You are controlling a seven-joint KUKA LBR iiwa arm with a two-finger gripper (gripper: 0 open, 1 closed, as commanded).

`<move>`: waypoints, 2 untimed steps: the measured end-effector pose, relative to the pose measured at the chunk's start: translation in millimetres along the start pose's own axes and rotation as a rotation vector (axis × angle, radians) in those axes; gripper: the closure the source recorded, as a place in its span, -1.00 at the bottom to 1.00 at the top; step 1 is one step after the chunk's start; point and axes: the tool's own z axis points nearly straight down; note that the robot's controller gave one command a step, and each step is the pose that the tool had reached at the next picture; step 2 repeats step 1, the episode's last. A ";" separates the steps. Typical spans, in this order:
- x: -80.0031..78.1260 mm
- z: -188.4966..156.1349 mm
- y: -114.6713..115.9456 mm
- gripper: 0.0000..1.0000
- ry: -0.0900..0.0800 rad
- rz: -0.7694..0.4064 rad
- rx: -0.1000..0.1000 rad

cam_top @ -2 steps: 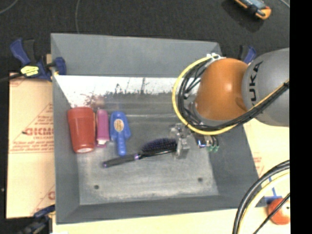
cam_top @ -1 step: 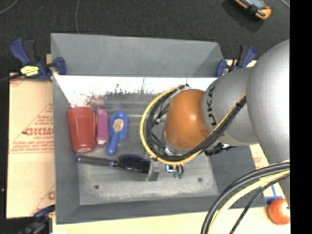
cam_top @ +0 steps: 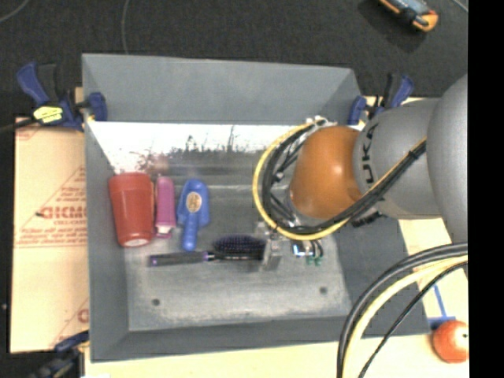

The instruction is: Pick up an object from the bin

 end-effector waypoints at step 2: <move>19.8 4.8 52.0 1.00 0.007 0.023 -0.011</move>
Offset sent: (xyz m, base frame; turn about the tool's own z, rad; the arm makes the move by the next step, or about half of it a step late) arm 0.0201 0.0045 0.1148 -0.0095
